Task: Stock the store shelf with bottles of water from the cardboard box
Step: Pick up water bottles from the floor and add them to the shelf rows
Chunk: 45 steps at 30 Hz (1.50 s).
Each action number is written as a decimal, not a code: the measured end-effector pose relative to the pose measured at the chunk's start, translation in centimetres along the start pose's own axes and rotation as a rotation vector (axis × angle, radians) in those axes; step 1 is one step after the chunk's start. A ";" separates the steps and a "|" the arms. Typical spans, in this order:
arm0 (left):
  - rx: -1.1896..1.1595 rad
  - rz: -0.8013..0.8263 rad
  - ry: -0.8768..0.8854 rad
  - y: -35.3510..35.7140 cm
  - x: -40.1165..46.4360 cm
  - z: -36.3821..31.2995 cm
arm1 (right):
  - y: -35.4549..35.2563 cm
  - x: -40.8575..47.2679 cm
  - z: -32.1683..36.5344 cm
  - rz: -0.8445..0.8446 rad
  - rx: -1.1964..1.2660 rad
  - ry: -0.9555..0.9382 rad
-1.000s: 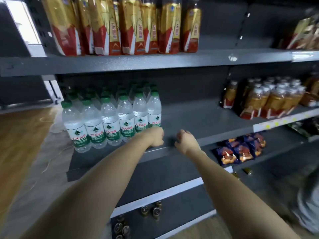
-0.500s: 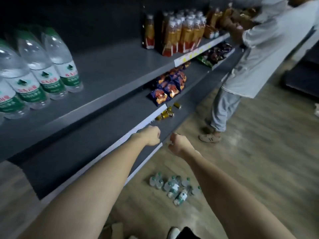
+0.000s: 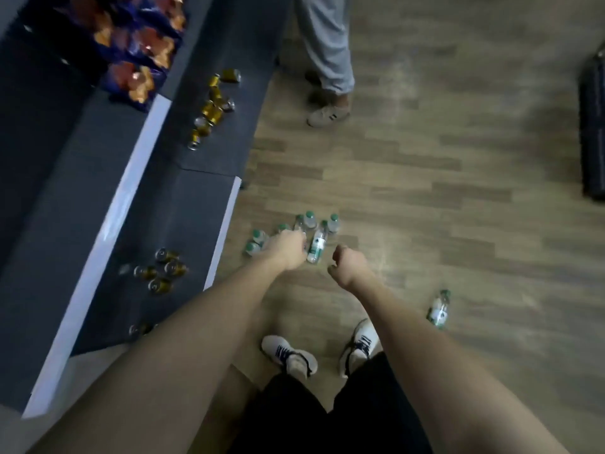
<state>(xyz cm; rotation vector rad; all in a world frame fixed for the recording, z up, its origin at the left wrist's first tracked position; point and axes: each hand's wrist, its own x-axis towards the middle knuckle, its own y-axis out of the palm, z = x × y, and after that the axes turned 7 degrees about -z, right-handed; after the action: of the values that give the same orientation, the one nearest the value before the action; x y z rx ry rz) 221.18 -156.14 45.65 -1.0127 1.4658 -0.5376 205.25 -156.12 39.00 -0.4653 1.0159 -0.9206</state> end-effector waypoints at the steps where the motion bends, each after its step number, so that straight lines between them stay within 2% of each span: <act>1: 0.014 0.018 0.010 1.3 0.7 -2.0 | 0.0 -0.2 -2.5 0.004 0.032 0.052; 7: 0.114 0.140 0.108 9.0 4.0 -12.8 | 0.6 -2.0 -15.8 0.025 0.206 0.325; 14: 0.318 0.286 0.372 16.2 6.7 -24.2 | -0.9 -3.1 -27.8 -0.062 0.339 0.550; 21: 0.519 0.364 0.616 22.1 9.0 -31.2 | -0.3 -4.0 -34.5 -0.197 0.560 0.756; 26: 0.558 0.403 0.777 28.3 13.1 -36.3 | 1.4 -4.2 -38.4 -0.282 0.662 0.963; 32: 0.599 0.522 0.879 36.5 17.0 -39.7 | 5.8 -2.3 -43.5 -0.245 0.692 1.098; 36: 0.689 0.556 0.930 41.1 19.6 -41.0 | 9.4 -0.1 -47.0 -0.290 0.734 1.151; 41: 0.776 0.624 0.894 46.6 21.2 -41.4 | 15.0 1.9 -50.9 -0.280 0.781 1.170; 45: 0.838 0.616 0.882 50.6 22.6 -42.3 | 19.0 3.3 -54.8 -0.282 0.790 1.190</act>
<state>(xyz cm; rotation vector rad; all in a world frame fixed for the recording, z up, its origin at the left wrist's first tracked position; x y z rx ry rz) 168.98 -158.64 -0.53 0.4137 1.9077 -1.0730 166.15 -144.36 -2.35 0.7351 1.5046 -1.8169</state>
